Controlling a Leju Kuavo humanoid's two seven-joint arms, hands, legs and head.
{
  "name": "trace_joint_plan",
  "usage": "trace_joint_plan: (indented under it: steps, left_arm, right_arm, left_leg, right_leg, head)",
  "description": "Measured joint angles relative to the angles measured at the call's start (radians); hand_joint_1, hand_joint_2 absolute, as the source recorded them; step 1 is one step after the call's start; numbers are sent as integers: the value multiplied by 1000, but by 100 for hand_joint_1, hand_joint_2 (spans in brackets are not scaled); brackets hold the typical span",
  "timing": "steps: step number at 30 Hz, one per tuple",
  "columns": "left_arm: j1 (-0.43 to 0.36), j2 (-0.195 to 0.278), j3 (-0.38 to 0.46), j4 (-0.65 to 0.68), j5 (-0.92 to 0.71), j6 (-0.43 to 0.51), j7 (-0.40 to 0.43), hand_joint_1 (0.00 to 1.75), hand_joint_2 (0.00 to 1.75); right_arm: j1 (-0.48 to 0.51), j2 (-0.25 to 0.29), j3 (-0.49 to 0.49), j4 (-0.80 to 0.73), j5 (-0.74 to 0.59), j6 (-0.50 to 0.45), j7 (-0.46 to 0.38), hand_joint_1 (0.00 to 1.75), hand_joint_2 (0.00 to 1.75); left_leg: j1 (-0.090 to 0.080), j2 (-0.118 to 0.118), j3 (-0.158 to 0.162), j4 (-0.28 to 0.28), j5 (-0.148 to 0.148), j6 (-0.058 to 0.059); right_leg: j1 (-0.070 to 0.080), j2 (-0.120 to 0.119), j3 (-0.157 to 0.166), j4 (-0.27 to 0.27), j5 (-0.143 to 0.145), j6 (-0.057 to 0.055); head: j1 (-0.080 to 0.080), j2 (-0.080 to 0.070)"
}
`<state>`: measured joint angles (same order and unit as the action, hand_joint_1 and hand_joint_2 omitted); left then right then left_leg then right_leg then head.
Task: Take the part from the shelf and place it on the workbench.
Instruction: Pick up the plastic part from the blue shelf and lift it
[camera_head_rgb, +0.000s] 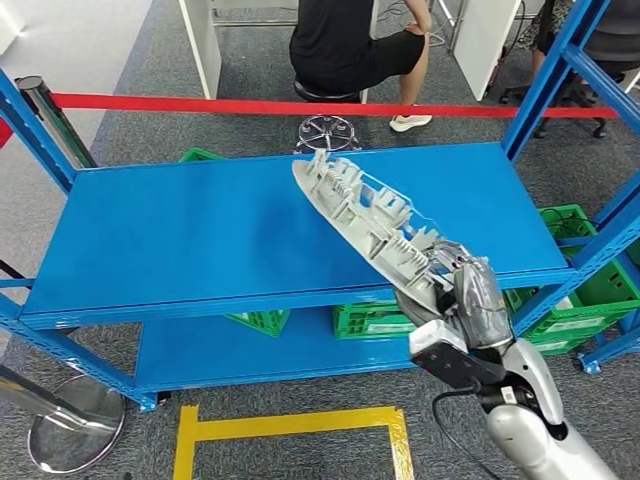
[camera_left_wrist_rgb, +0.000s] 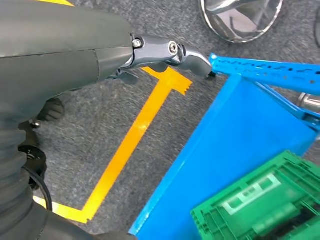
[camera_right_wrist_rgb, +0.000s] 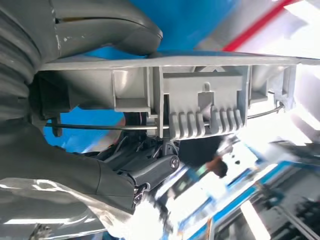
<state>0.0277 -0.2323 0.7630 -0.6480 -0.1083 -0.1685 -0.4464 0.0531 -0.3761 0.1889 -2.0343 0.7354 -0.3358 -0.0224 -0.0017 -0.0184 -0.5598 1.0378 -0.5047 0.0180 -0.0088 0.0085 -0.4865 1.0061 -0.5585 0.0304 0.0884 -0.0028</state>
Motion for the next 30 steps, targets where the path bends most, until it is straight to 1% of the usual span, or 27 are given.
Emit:
trace_joint_plan:
  steps: [3, 7, 9, 11, 13, 16, 19, 21, 24, 27, 30]
  left_arm:
    - [9, 2, 12, 5, -9, -45, -41, 0, 175]
    - [8, 6, 19, 19, -23, -74, -71, 0, 175]
    - [6, 7, 22, 26, -32, -76, -80, 0, 175]
    - [5, 8, 25, 32, -36, -77, -86, 0, 175]
    - [5, 9, 26, 37, -41, -78, -93, 0, 175]
    - [2, 9, 27, 39, -70, -66, -113, 0, 175]
    - [-2, 10, 25, 39, -92, -50, -135, 0, 175]
    - [-5, 10, 25, 38, -86, -54, -144, 0, 175]
    - [-6, 8, 26, 24, -76, -63, -139, 0, 175]
    - [0, 1, 27, -20, -66, -66, -111, 0, 175]
    - [8, -7, 31, -62, -60, -69, -94, 0, 175]
  right_arm:
    - [61, 32, -1, -47, -159, -8, -146, 175, 175]
    - [110, 70, 20, -105, -294, 14, -275, 175, 175]
    - [130, 90, 36, -130, -323, 25, -313, 175, 175]
    - [148, 107, 54, -152, -329, 31, -329, 175, 175]
    - [157, 116, 71, -166, -367, 53, -349, 175, 175]
    - [157, 119, 98, -178, -523, 146, -434, 175, 175]
    - [155, 121, 117, -180, -687, 291, -516, 175, 175]
    - [155, 125, 125, -173, -762, 383, -534, 175, 175]
    - [158, 130, 130, -142, -826, 476, -532, 175, 175]
    - [159, 142, 132, -99, -840, 522, -524, 175, 175]
    - [159, 152, 132, -68, -844, 534, -519, 175, 175]
  left_leg:
    - [0, -1, -1, 0, 0, 0]
    - [0, -1, -1, 0, 0, 0]
    - [0, -1, -1, 0, 0, 0]
    - [0, -1, -1, 0, 0, 0]
    - [0, -1, -1, 0, 0, 0]
    - [0, -1, -1, 0, 0, 0]
    - [0, 0, 0, 0, 0, 0]
    - [0, -1, 0, 0, 0, 0]
    - [0, -1, 0, 0, 0, 0]
    - [0, 0, 0, 0, 0, 0]
    - [0, -1, 0, 0, 0, 0]
  right_leg:
    - [0, 0, 0, 0, 0, 0]
    - [0, 0, -1, 0, -1, 0]
    - [0, 0, -1, 0, -1, 0]
    - [0, 0, 0, 0, -1, 0]
    - [0, 0, 0, 0, -1, 0]
    - [0, 0, 0, 0, 0, 0]
    - [0, 0, 0, 0, 0, 0]
    - [0, 0, 0, 0, 0, 0]
    - [0, 0, 0, 0, 0, 0]
    - [0, 0, 0, 0, 0, 0]
    - [0, 0, 0, 0, 0, 0]
  head:
    - [0, 0]
    - [0, 0]
    - [0, 0]
    - [0, 0]
    - [0, 0]
    - [0, 0]
    - [0, 0]
    - [0, 0]
    - [0, 0]
    - [0, 0]
    - [0, 0]
